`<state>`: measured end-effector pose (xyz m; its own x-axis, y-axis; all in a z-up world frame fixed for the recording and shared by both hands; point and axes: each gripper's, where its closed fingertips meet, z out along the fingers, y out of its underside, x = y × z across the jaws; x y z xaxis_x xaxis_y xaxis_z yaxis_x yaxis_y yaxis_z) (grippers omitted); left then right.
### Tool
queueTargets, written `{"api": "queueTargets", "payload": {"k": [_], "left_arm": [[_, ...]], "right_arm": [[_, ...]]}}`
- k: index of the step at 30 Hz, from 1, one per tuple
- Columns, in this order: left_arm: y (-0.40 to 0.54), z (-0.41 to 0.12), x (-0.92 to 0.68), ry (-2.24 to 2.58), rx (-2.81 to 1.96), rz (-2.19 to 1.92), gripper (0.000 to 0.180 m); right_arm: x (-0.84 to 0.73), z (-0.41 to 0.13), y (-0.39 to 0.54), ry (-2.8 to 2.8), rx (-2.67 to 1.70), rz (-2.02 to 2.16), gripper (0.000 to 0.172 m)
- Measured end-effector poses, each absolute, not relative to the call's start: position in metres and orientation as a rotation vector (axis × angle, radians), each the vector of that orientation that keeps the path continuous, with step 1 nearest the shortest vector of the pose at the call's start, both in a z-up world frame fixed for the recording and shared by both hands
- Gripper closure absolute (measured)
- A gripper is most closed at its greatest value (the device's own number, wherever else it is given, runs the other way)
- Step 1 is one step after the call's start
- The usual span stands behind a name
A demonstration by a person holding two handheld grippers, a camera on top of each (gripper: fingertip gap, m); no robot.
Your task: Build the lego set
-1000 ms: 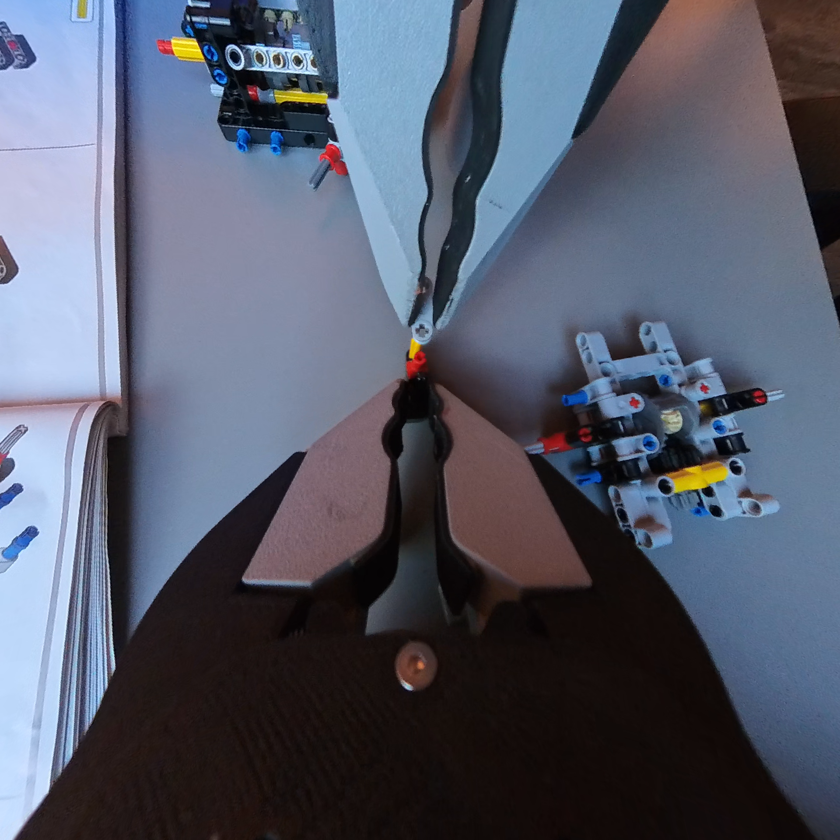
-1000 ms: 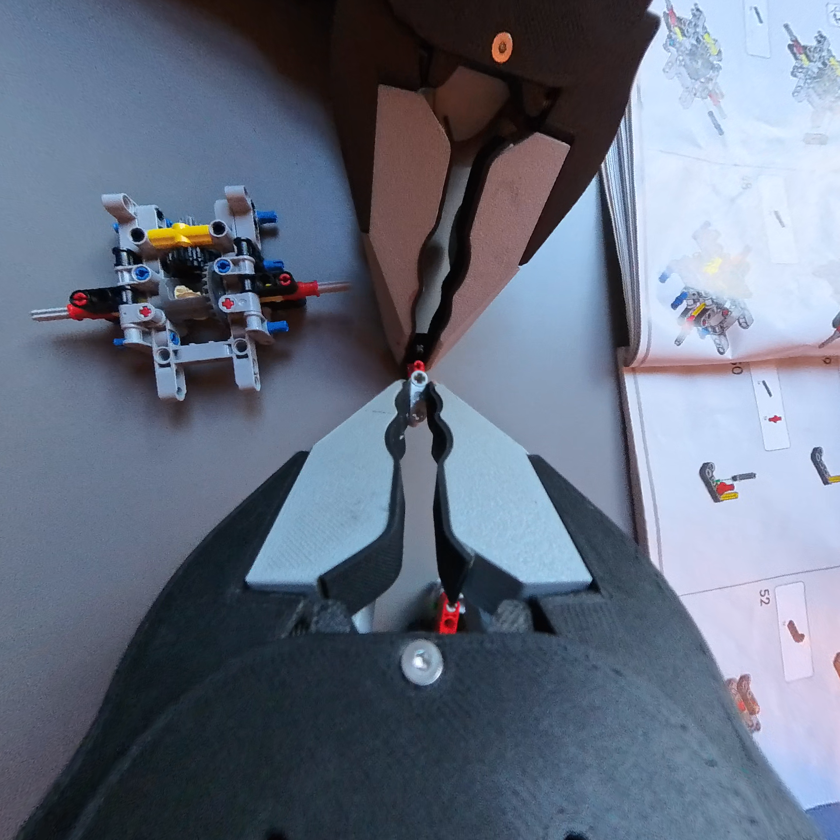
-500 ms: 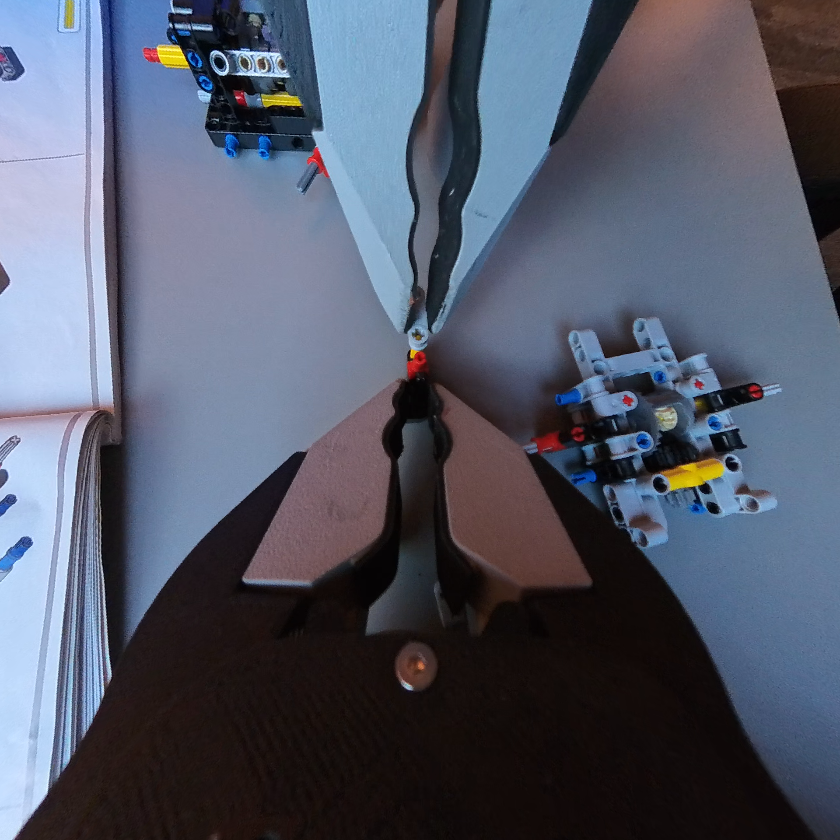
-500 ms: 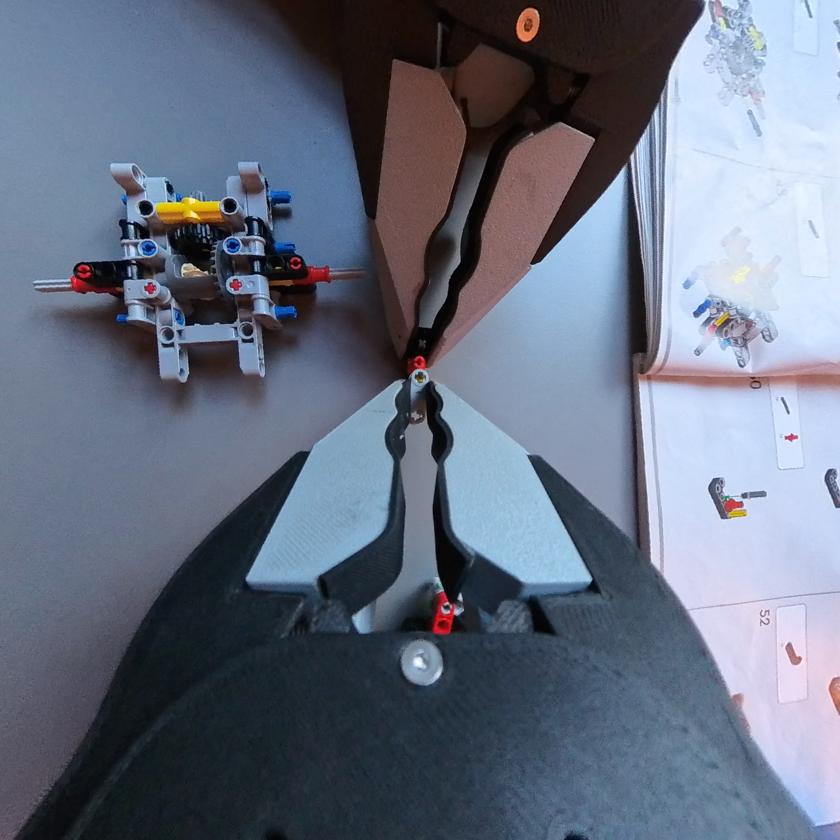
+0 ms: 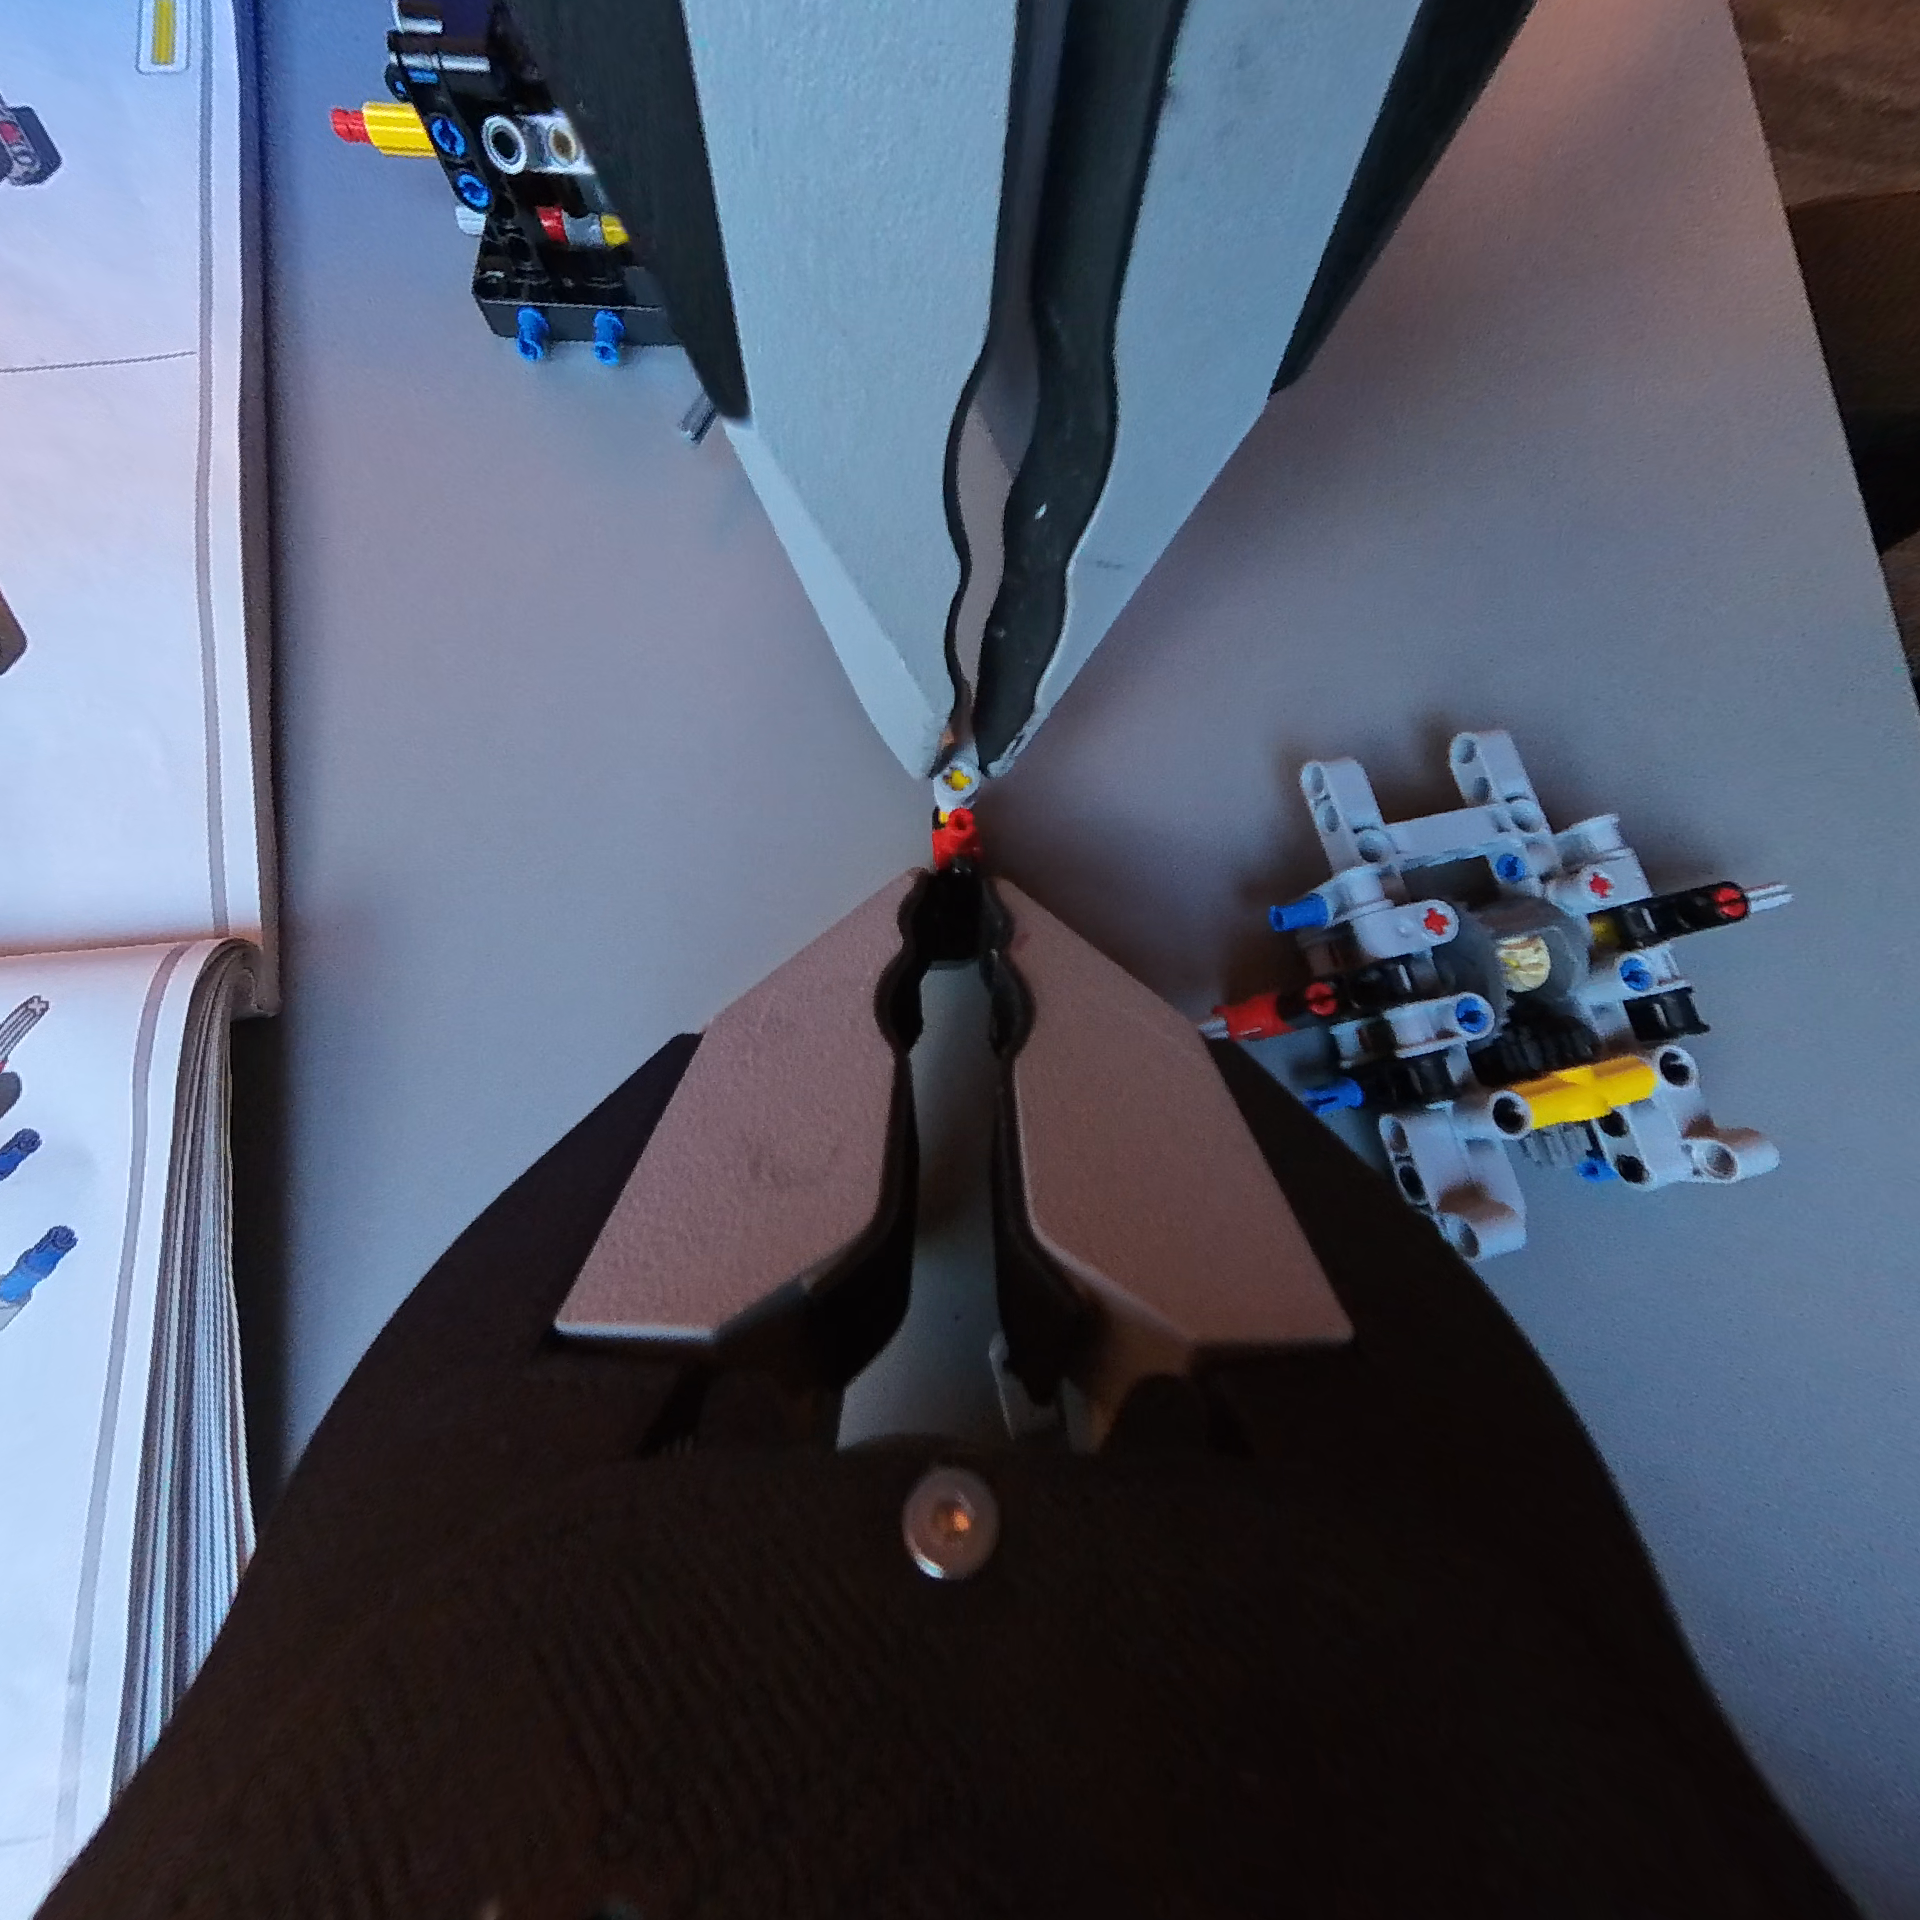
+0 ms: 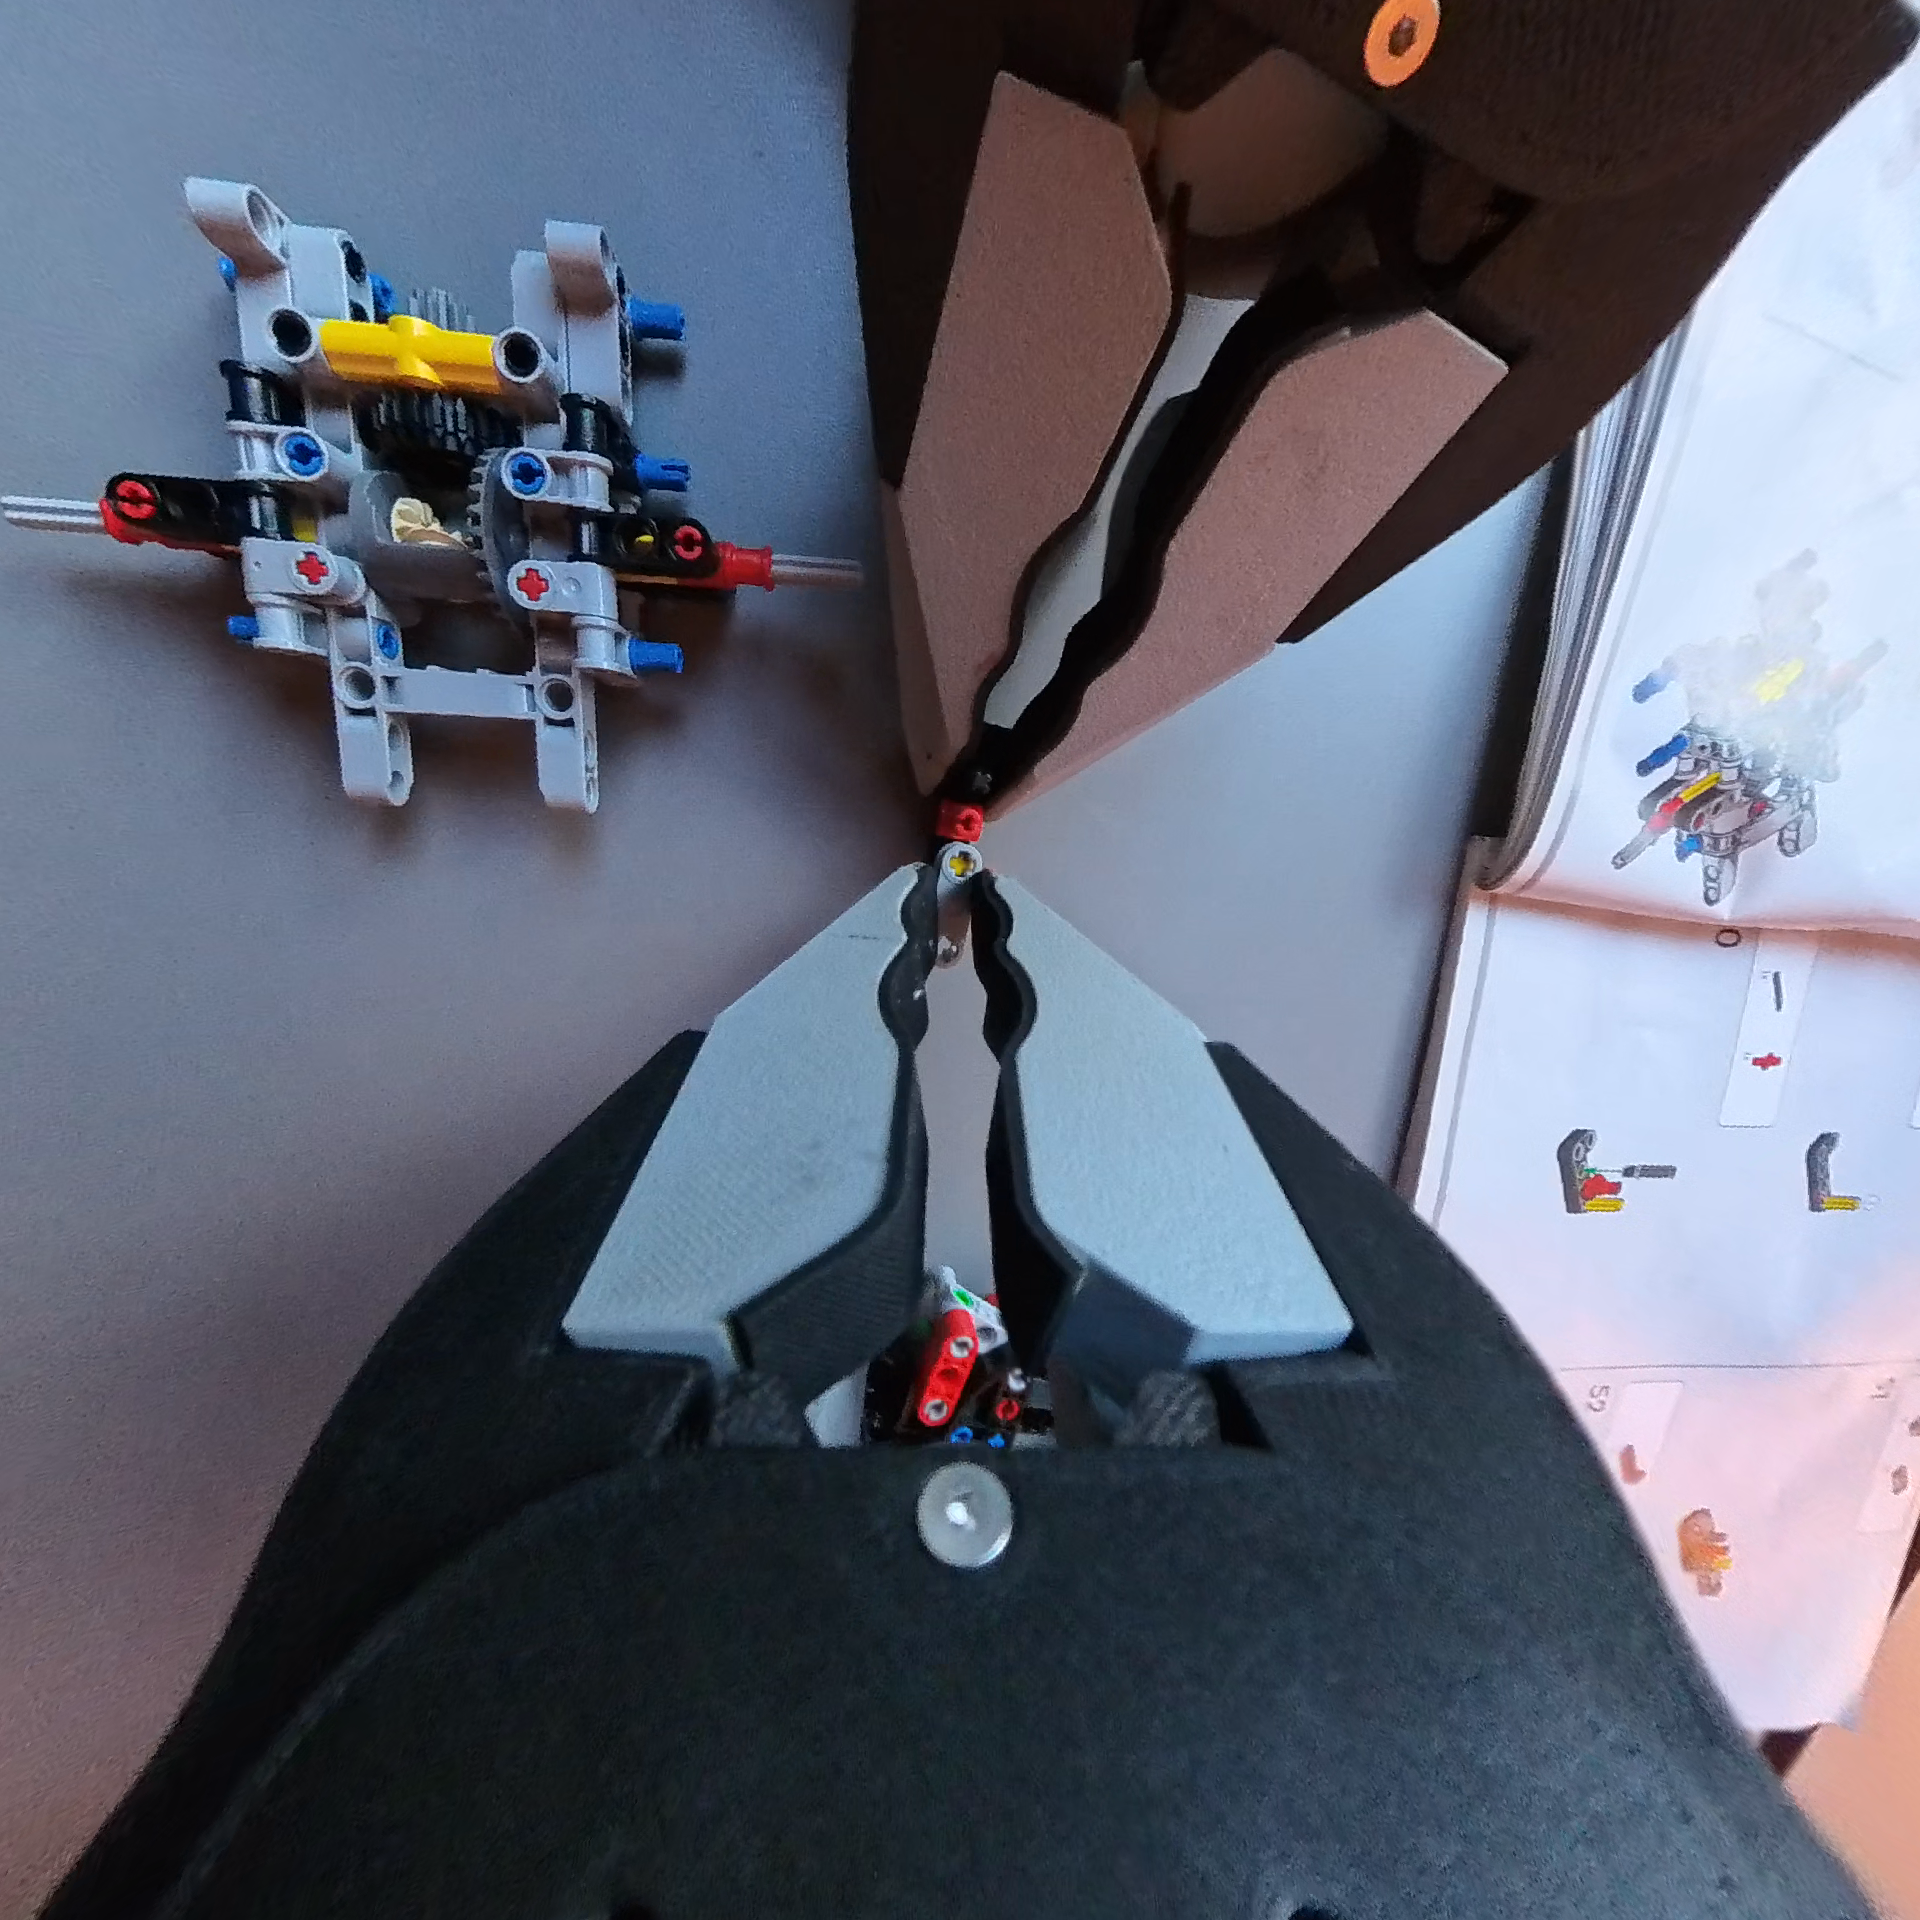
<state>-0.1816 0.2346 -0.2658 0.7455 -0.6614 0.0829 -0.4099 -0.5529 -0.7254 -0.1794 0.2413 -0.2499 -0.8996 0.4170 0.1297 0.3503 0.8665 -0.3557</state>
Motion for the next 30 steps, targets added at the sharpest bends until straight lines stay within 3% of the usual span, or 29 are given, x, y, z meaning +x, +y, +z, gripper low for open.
{"api": "queueTargets", "payload": {"k": [11,21,30], "left_arm": [[0.235,-0.266,-0.181,0.796,-2.226,-0.44,0.175],[0.236,-0.266,-0.183,0.763,-2.24,-0.45,0.173],[0.235,-0.258,-0.19,0.67,-2.224,-0.485,0.144]], "right_arm": [[-0.179,-0.258,0.243,-2.728,-0.837,0.63,0.166],[-0.173,-0.211,0.249,-2.186,-1.078,0.962,0.165],[-0.172,-0.204,0.249,-1.867,-1.065,1.127,0.172]]}}
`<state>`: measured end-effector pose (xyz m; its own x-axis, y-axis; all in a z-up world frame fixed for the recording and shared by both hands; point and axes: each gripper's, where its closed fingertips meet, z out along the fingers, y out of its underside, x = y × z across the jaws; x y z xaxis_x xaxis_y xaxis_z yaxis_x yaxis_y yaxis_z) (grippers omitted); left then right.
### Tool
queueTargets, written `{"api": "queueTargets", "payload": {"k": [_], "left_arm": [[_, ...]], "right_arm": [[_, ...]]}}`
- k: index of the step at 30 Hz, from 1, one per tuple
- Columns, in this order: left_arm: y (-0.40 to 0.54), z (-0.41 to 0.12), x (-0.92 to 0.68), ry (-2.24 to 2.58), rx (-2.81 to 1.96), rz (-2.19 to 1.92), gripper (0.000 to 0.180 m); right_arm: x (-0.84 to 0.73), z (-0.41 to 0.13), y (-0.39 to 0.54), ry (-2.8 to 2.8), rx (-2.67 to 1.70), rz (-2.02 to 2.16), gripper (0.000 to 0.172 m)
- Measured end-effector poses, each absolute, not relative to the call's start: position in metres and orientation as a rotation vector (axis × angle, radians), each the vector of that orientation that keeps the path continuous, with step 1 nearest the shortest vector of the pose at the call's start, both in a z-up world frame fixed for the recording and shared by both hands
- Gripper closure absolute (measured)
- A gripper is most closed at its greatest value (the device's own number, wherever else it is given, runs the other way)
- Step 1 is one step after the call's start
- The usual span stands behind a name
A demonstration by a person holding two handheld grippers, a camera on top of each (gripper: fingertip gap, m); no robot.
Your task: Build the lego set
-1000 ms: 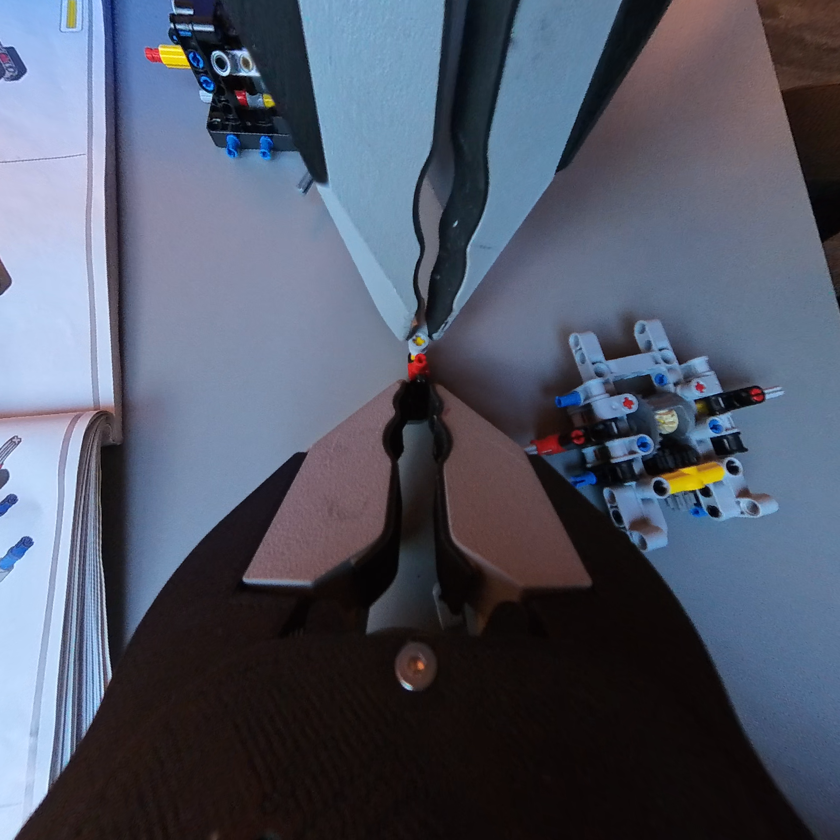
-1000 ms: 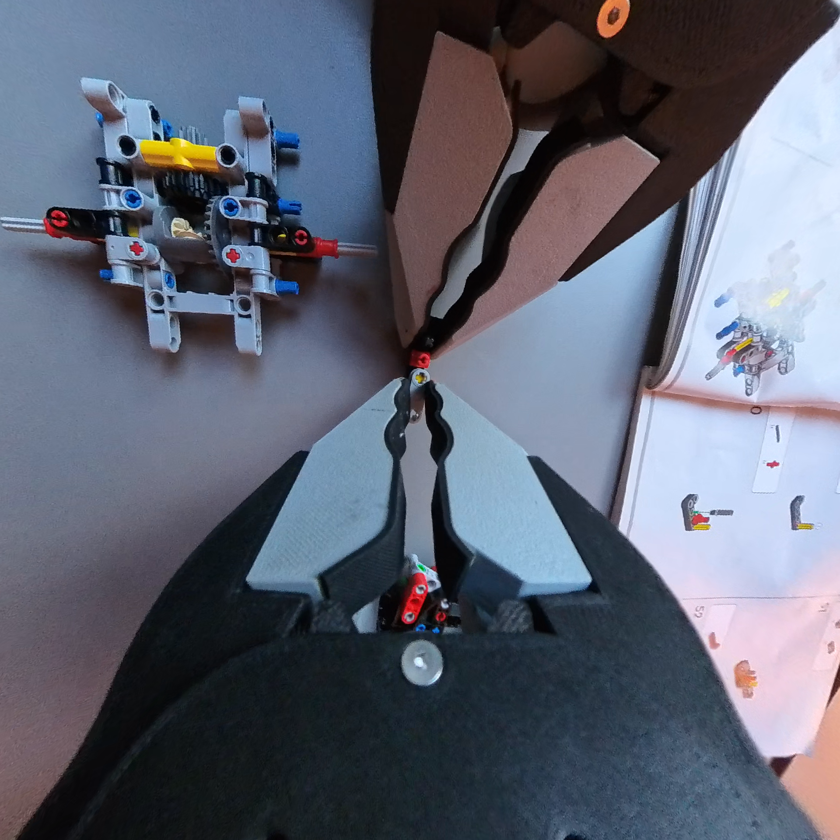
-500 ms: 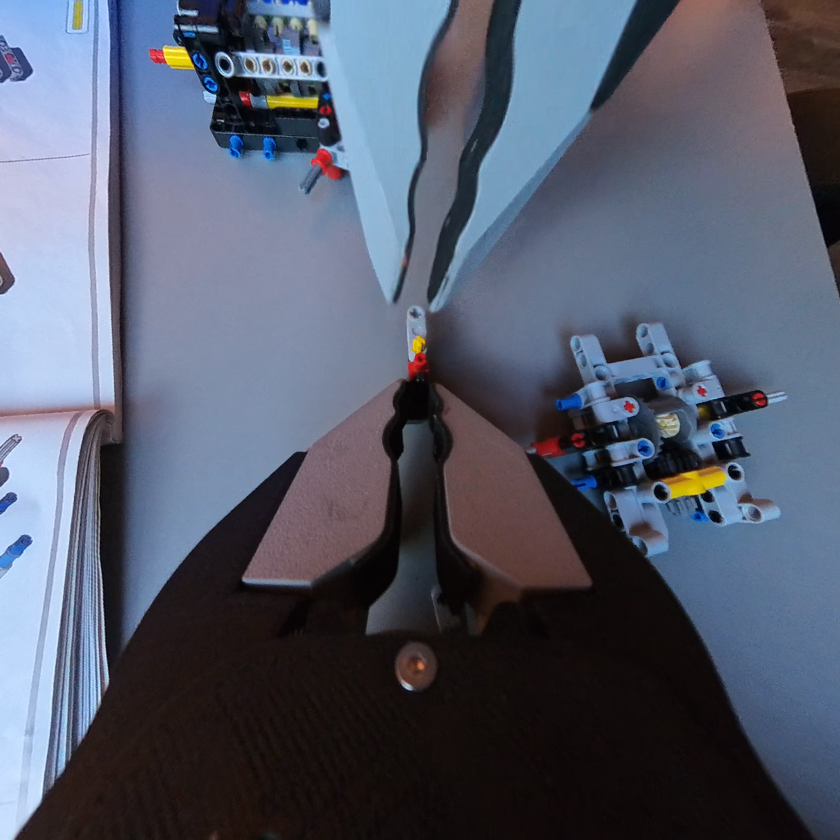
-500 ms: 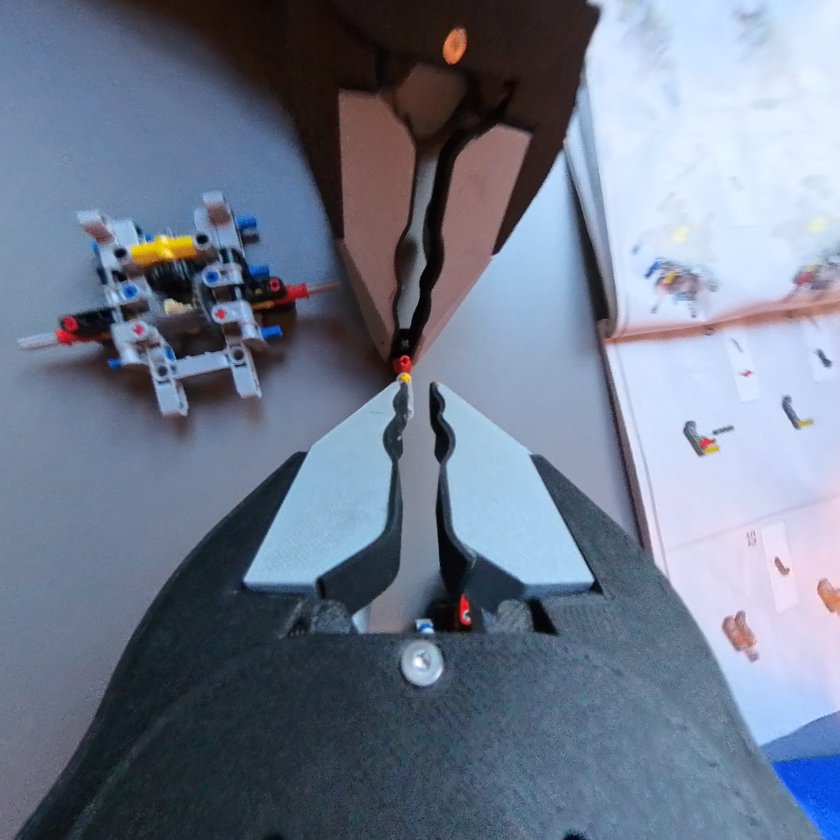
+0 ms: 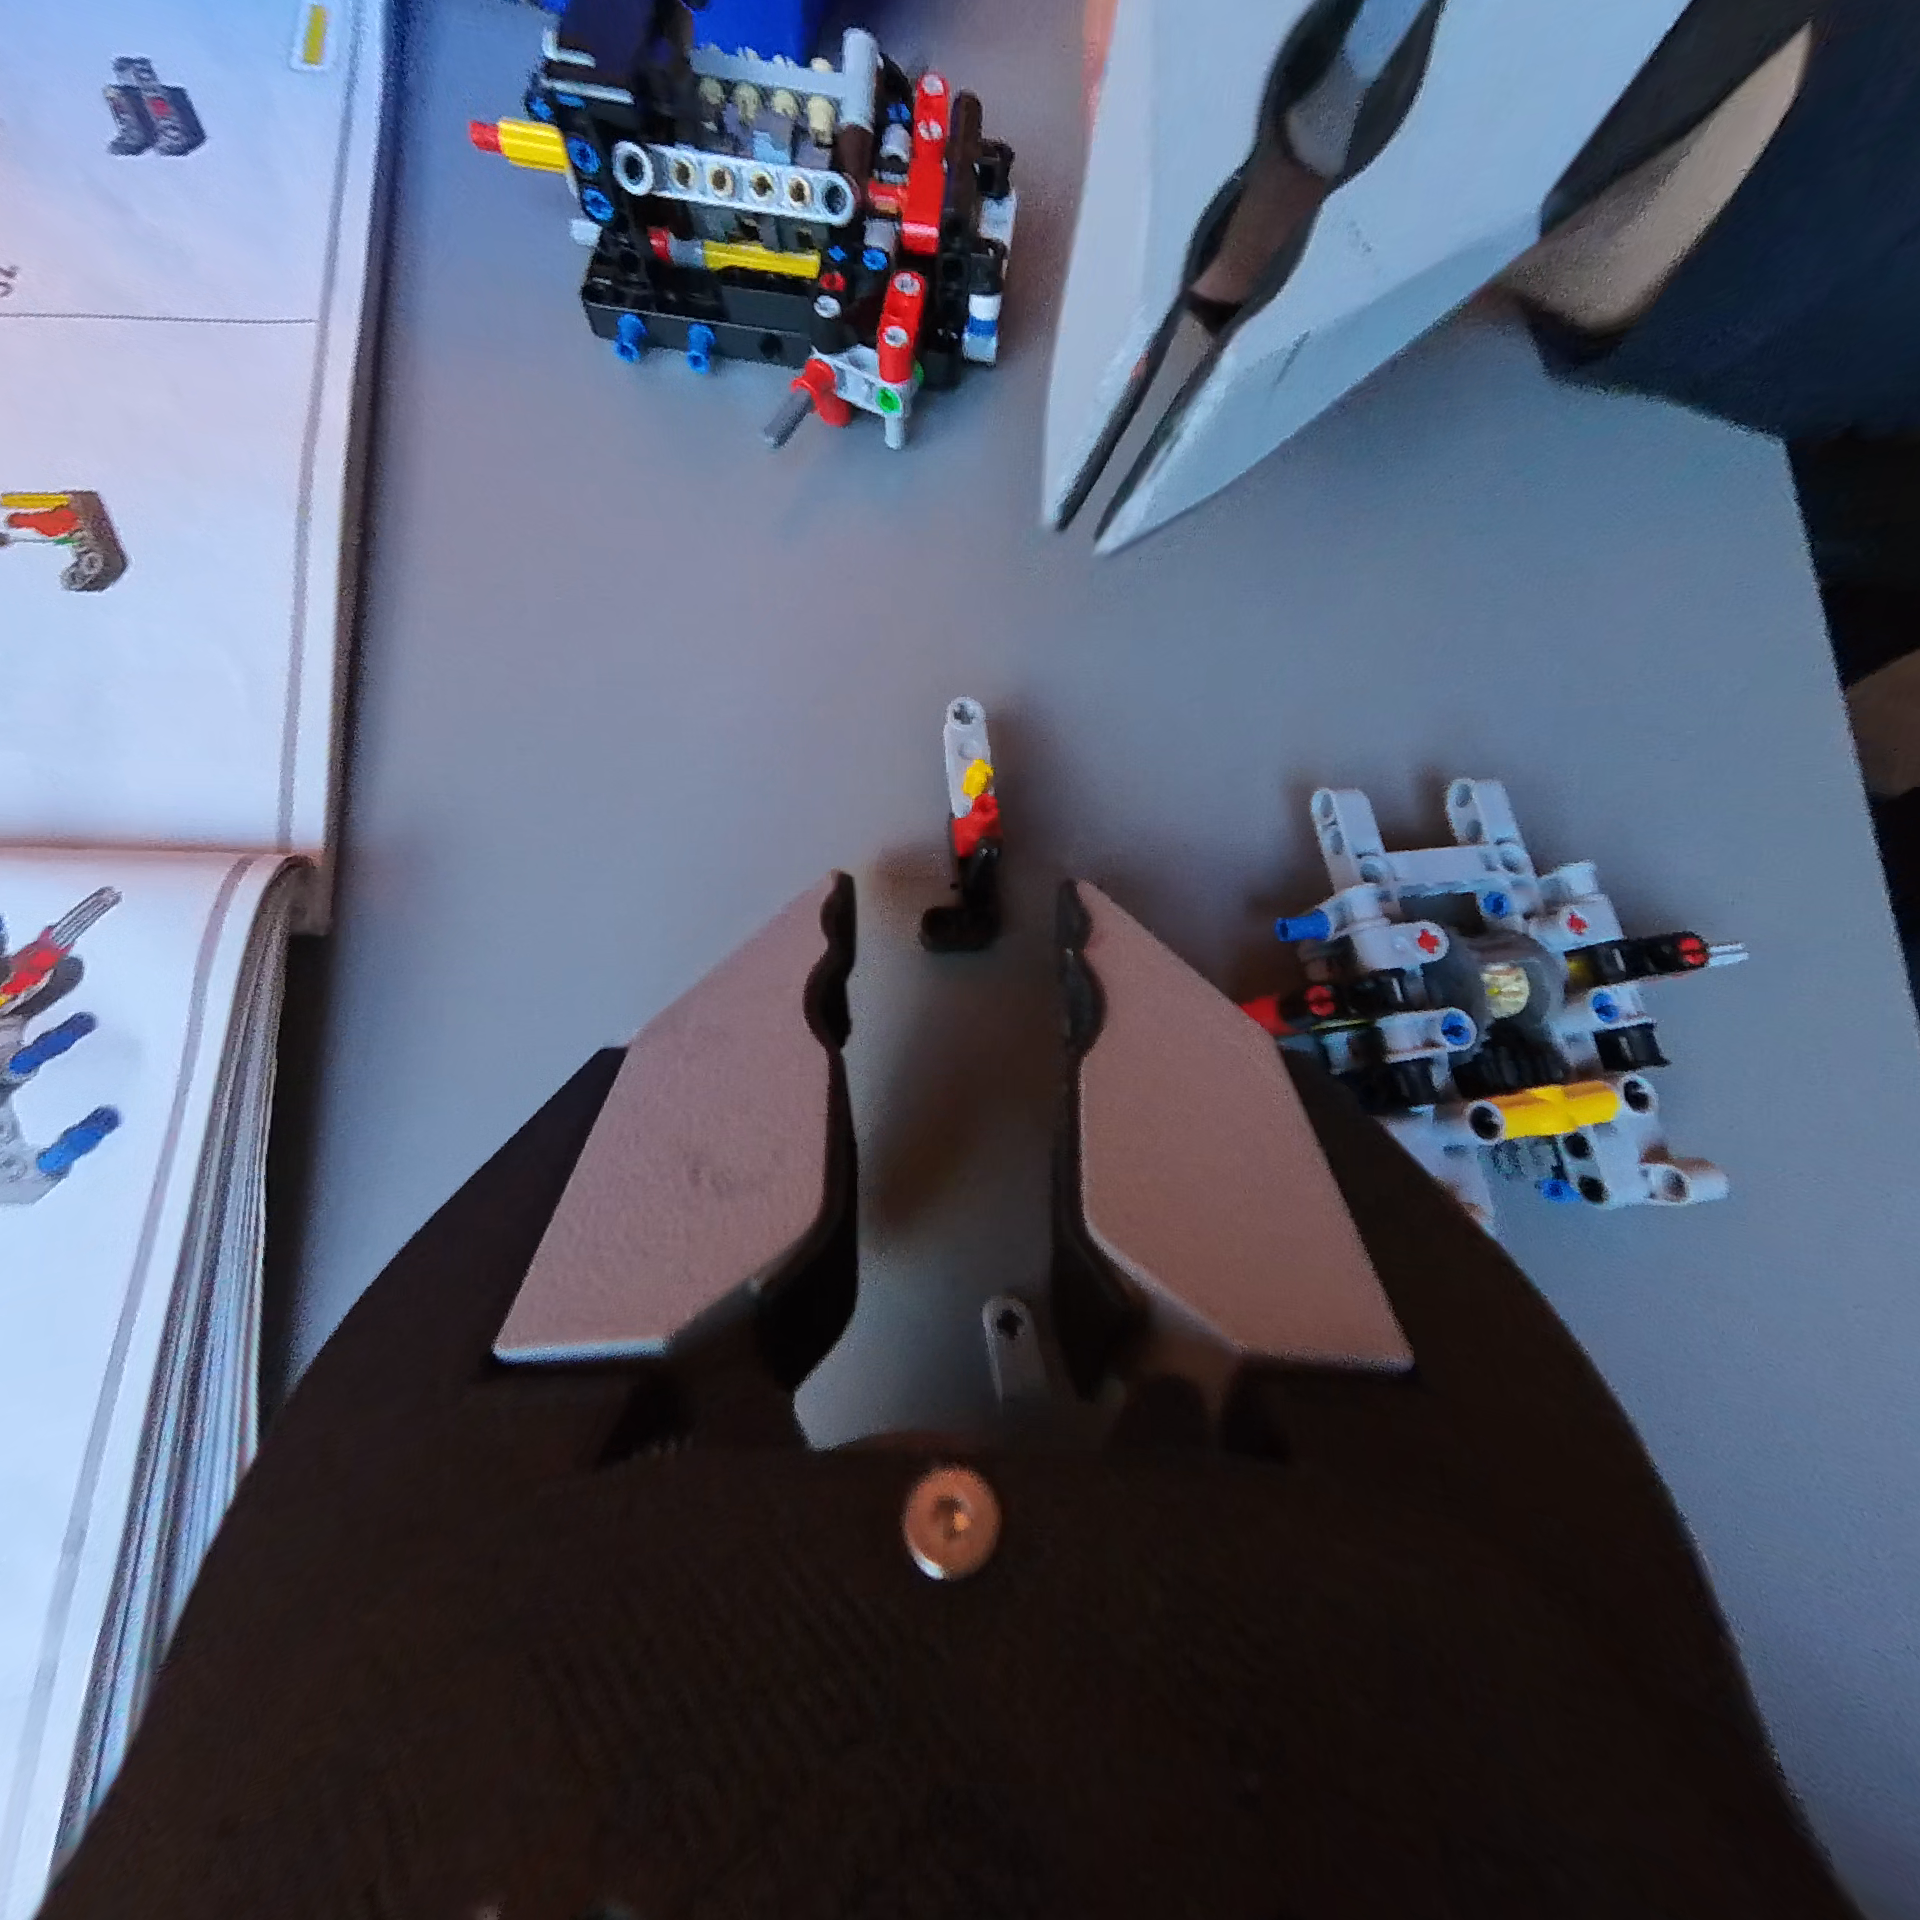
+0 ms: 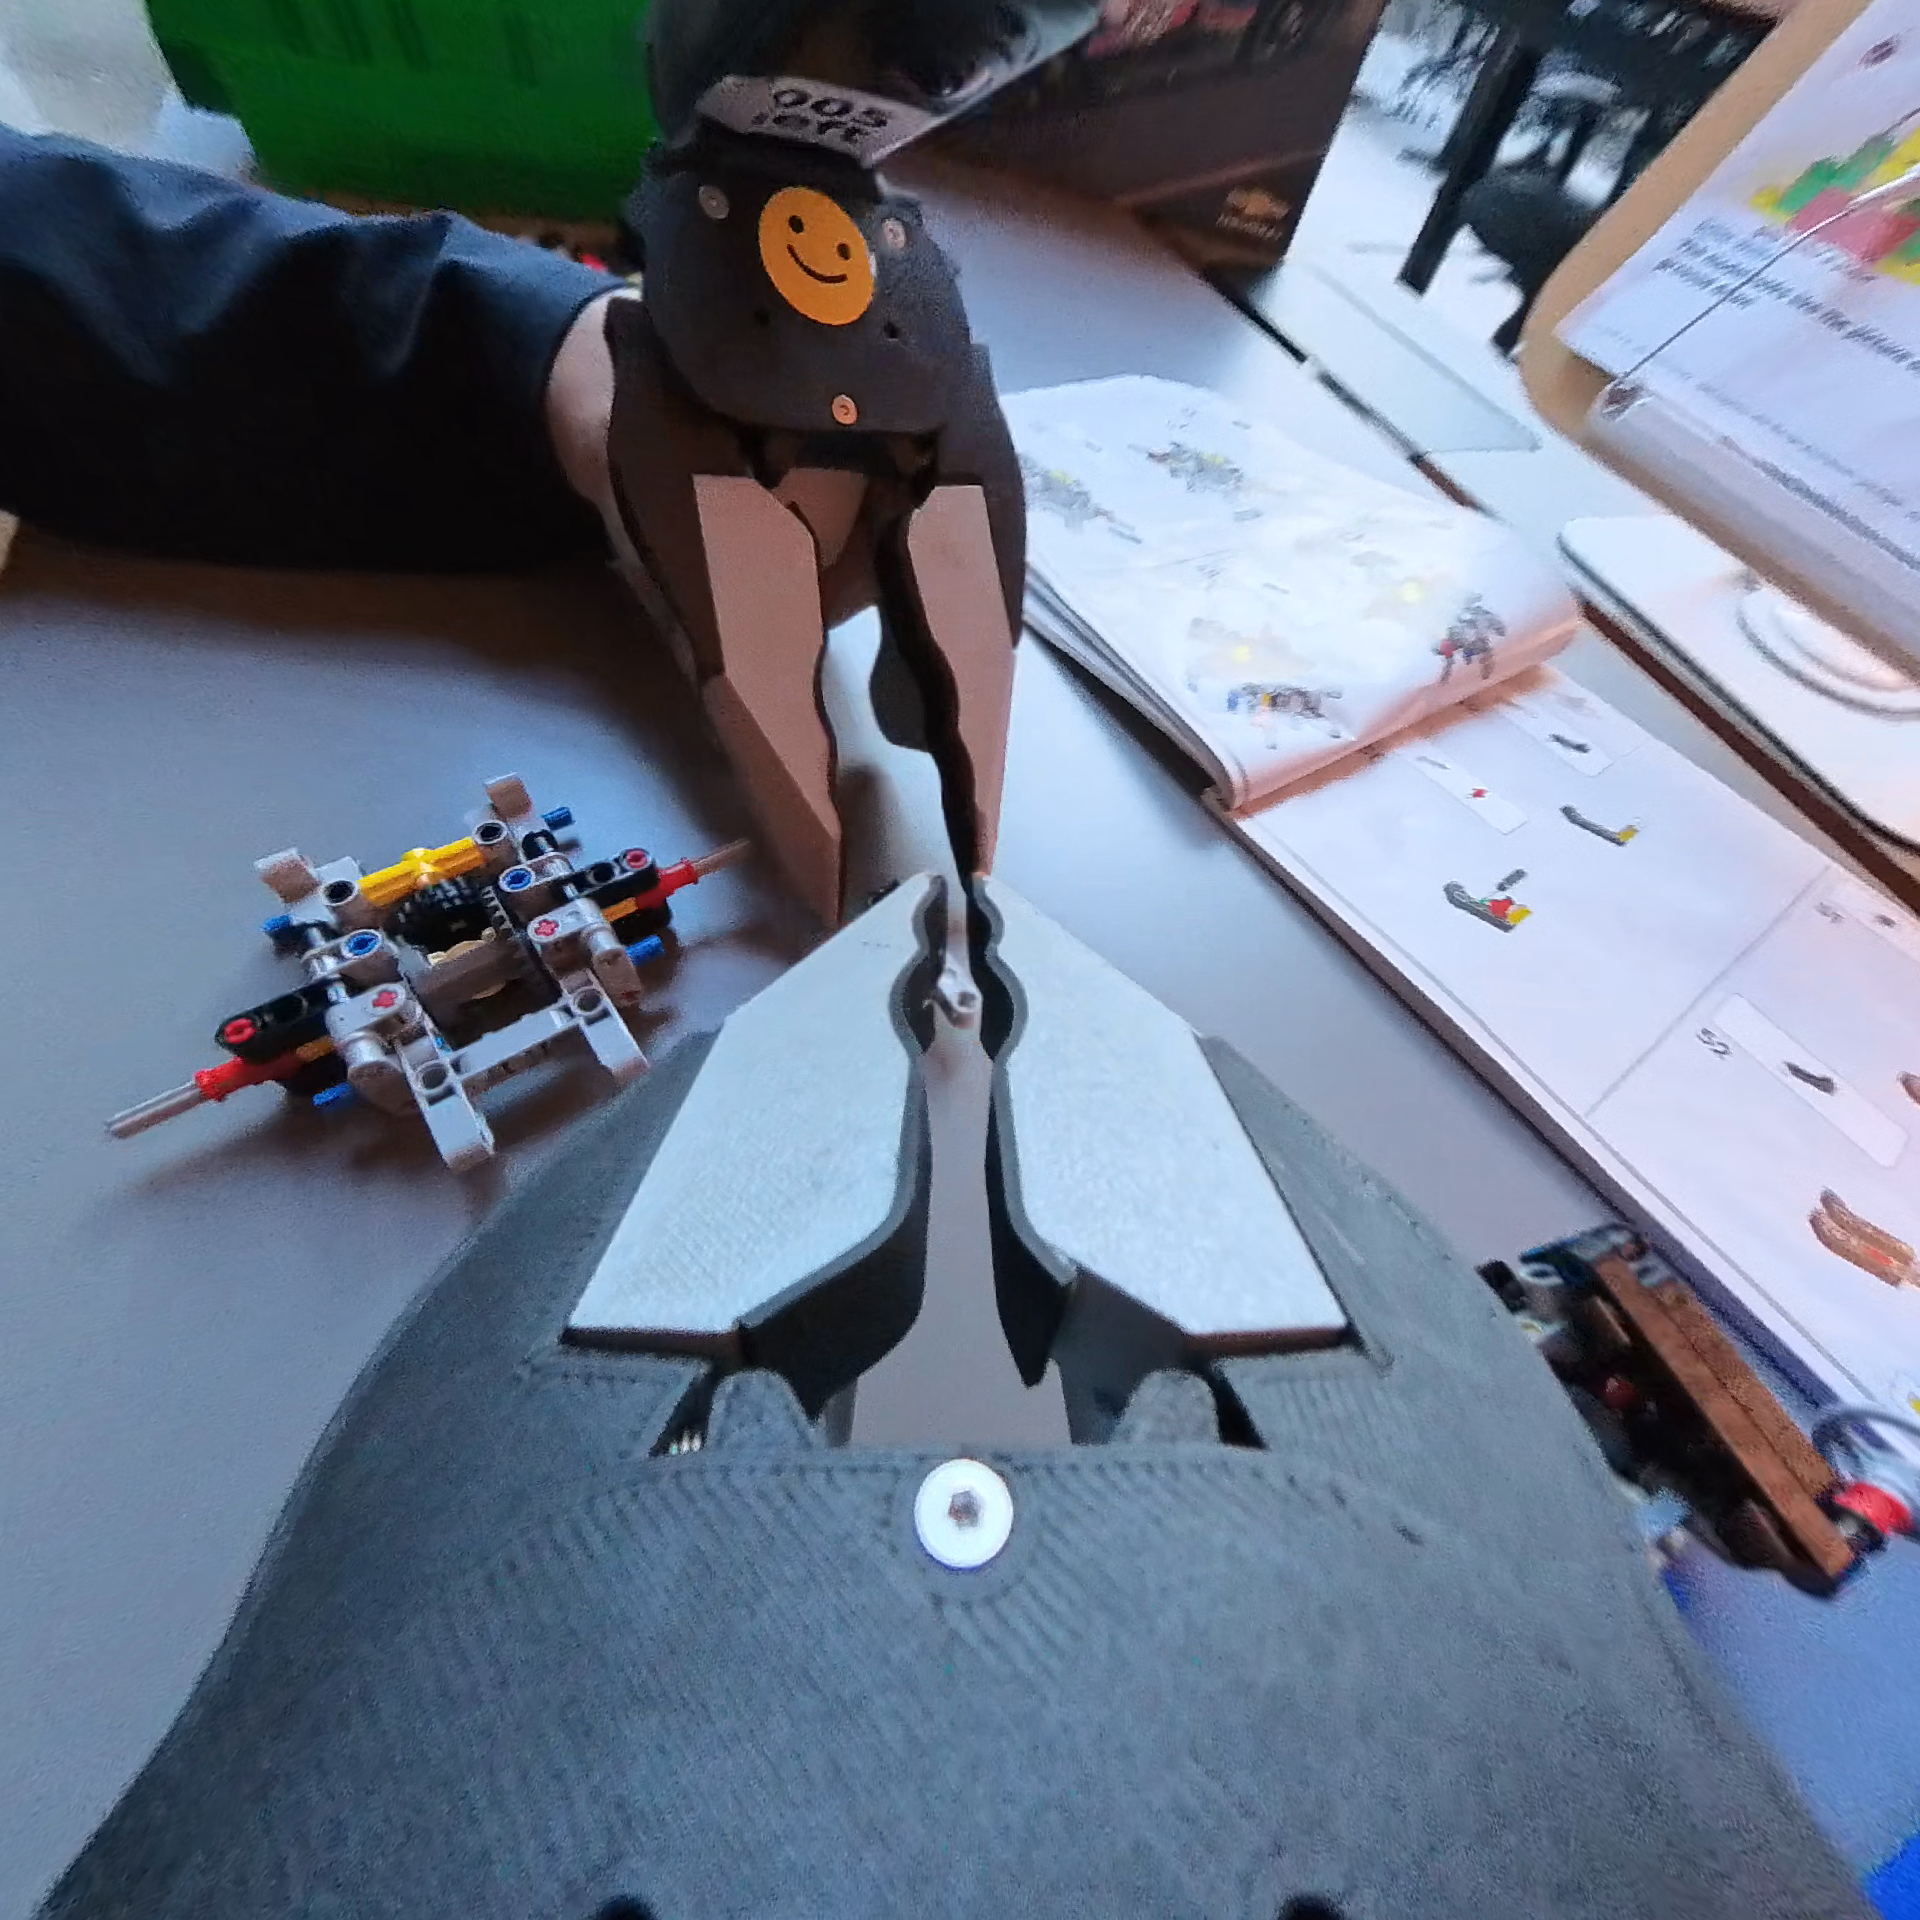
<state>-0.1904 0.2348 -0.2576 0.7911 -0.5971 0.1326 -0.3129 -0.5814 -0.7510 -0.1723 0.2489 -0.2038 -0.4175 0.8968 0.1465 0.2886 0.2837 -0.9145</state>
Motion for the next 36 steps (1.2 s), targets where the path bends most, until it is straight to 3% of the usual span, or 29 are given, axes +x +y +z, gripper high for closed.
{"api": "queueTargets", "payload": {"k": [4,9,21,23,36], "left_arm": [[0.226,-0.234,-0.213,0.59,-2.226,-0.423,0.136],[0.193,-0.192,-0.25,0.467,-2.232,-0.321,0.156],[0.164,-0.266,-0.236,0.49,-2.55,-0.264,0.16],[0.166,-0.266,-0.232,0.493,-2.527,-0.279,0.174],[0.193,-0.266,-0.212,0.529,-2.365,-0.321,0.175]], "right_arm": [[-0.164,-0.197,0.261,-1.764,-1.06,1.126,0.172],[-0.163,-0.192,0.261,-1.73,-1.065,1.174,0.172],[-0.165,-0.198,0.247,-1.792,-1.054,1.192,0.172],[-0.165,-0.198,0.247,-1.789,-1.058,1.199,0.172],[-0.169,-0.2,0.25,-1.777,-1.097,1.215,0.172]]}}
